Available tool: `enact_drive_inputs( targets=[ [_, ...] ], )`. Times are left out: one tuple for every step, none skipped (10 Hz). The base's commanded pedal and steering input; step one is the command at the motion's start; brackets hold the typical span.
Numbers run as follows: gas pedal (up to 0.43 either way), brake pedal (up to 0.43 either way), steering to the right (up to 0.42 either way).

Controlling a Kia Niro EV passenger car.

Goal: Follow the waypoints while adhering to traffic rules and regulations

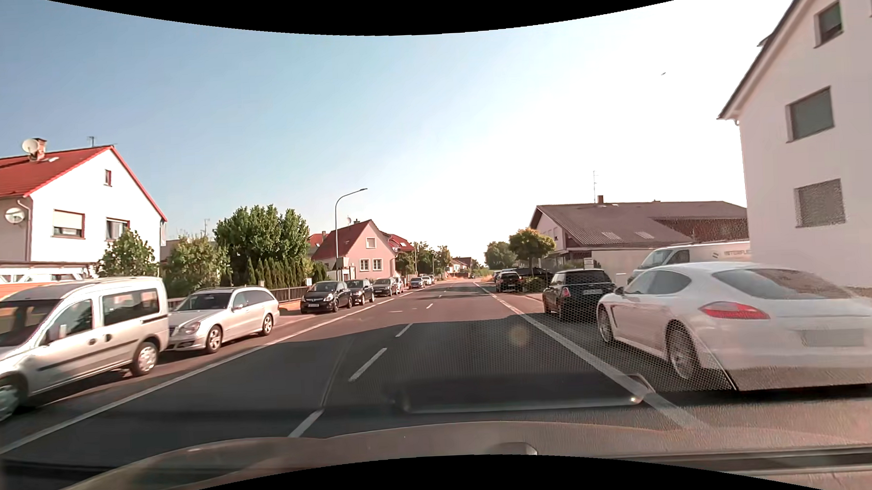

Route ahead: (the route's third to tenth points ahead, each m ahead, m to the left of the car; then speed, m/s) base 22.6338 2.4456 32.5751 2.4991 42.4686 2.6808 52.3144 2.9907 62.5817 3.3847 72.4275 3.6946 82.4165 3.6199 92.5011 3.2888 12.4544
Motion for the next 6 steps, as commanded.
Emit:
enact_drive_inputs(
  targets=[
    [0.059,0.000,-0.005],
    [0.059,0.000,-0.005],
    [0.059,0.000,-0.005],
    [0.059,0.000,-0.005],
    [0.059,0.000,-0.005],
    [0.059,0.000,-0.004]
  ],
)
